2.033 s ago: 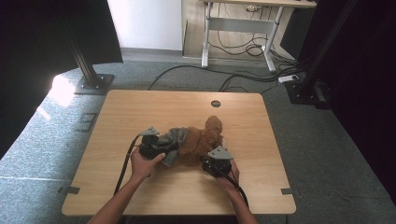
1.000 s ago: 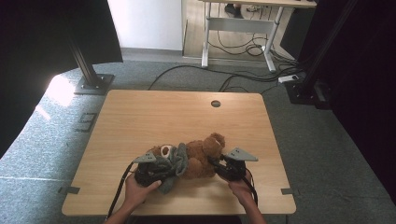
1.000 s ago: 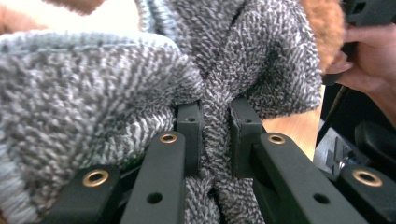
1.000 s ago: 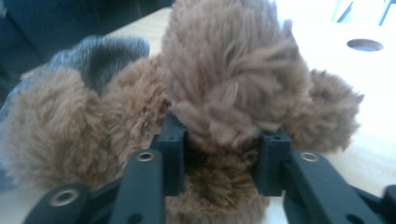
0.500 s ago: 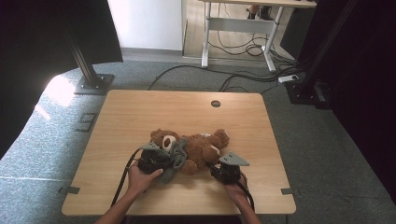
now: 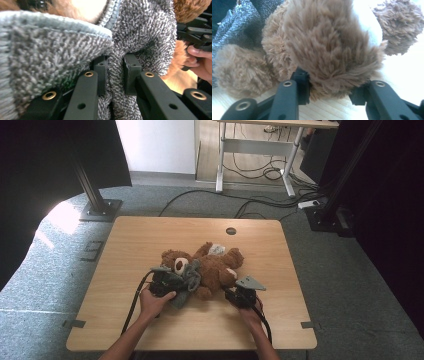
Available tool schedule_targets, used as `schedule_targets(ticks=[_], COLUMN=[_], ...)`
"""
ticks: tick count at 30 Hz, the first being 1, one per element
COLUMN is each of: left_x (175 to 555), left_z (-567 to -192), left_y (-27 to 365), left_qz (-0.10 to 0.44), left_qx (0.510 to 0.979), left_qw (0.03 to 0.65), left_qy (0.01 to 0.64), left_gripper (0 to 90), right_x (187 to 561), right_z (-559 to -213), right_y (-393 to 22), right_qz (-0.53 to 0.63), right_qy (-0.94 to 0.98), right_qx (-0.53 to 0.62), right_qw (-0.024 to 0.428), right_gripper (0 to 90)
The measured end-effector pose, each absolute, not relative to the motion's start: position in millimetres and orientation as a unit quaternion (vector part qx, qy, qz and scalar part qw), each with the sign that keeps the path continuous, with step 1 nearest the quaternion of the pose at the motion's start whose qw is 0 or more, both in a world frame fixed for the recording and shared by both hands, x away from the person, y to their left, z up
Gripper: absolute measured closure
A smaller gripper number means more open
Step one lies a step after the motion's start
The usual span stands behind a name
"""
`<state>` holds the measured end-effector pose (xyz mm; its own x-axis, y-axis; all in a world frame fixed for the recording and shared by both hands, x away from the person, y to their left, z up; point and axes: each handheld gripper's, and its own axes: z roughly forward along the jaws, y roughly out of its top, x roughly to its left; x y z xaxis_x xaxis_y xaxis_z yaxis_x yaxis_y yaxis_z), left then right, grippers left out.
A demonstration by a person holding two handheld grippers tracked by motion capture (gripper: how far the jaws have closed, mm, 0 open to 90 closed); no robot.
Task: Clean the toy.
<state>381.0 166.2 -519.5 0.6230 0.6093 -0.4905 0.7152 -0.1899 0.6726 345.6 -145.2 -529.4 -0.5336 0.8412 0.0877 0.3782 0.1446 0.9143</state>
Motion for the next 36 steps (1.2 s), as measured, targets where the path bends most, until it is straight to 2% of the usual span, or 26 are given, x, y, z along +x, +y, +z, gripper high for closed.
schedule_targets(ticks=[2,10,19,27,36], left_x=[374,347,325,299,289], left_z=[-517,-497,-497,-505,-518], left_y=[169,195,271,330,335], left_qz=[-0.047,0.005,0.073,0.099,0.089], left_qx=[0.773,0.778,0.770,0.763,0.786], left_qw=[0.469,0.476,0.446,0.420,0.385], left_qy=[0.425,0.409,0.450,0.481,0.475], left_gripper=[75.7,76.3,76.5,76.4,72.6], right_x=[343,341,340,341,342], right_z=[-529,-528,-529,-532,-533], right_y=[-148,-152,-155,-158,-155], right_qz=[0.506,0.515,0.513,0.498,0.496], right_qy=[0.716,0.710,0.711,0.717,0.721], right_qx=[0.421,0.421,0.421,0.427,0.420], right_qw=[0.234,0.233,0.233,0.238,0.239], right_gripper=[54.1,50.8,49.4,49.6,49.4])
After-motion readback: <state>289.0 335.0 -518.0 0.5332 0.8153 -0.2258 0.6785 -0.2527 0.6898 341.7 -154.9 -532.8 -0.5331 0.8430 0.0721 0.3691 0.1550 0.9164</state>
